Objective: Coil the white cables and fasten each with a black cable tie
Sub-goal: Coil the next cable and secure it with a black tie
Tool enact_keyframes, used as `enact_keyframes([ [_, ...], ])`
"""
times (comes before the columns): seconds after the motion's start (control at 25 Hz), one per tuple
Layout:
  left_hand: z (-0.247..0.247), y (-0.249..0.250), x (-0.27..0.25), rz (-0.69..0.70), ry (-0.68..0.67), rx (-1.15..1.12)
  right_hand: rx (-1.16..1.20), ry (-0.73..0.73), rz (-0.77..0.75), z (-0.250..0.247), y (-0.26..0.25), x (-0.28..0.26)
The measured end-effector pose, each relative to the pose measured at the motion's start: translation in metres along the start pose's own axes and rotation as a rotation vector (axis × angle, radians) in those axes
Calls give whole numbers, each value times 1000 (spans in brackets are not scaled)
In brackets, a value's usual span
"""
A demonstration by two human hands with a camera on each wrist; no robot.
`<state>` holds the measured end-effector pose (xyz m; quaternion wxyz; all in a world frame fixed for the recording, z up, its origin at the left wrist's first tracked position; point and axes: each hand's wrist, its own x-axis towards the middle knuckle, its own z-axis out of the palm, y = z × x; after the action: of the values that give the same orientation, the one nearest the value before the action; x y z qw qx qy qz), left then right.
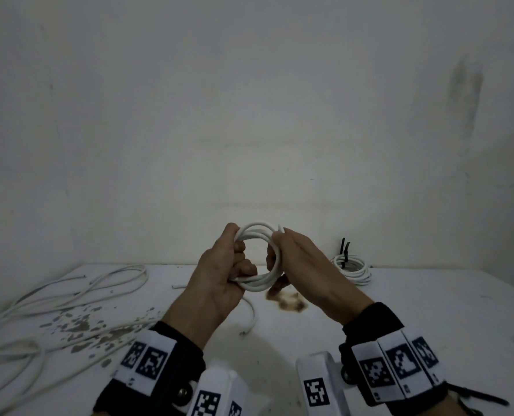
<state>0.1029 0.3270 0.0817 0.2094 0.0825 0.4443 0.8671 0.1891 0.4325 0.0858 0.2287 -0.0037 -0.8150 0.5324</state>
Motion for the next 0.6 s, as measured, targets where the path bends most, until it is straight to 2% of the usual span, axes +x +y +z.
enact_keyframes([
  [0.16,0,-6,-2,41,28,120,-268,135,-19,4,3,2],
  [0.24,0,-6,-2,60,21,162,-276,155,88,5,-1,-3],
  [0.32,1,-5,-4,70,3,157,-171,157,7,9,6,1],
  [0.36,1,-4,-5,65,-9,149,-175,178,-91,12,10,3],
  [0.4,1,-3,-6,57,-20,157,-185,187,-111,14,11,4],
  [0.6,0,-3,-9,52,-45,268,-94,193,-81,17,5,4],
])
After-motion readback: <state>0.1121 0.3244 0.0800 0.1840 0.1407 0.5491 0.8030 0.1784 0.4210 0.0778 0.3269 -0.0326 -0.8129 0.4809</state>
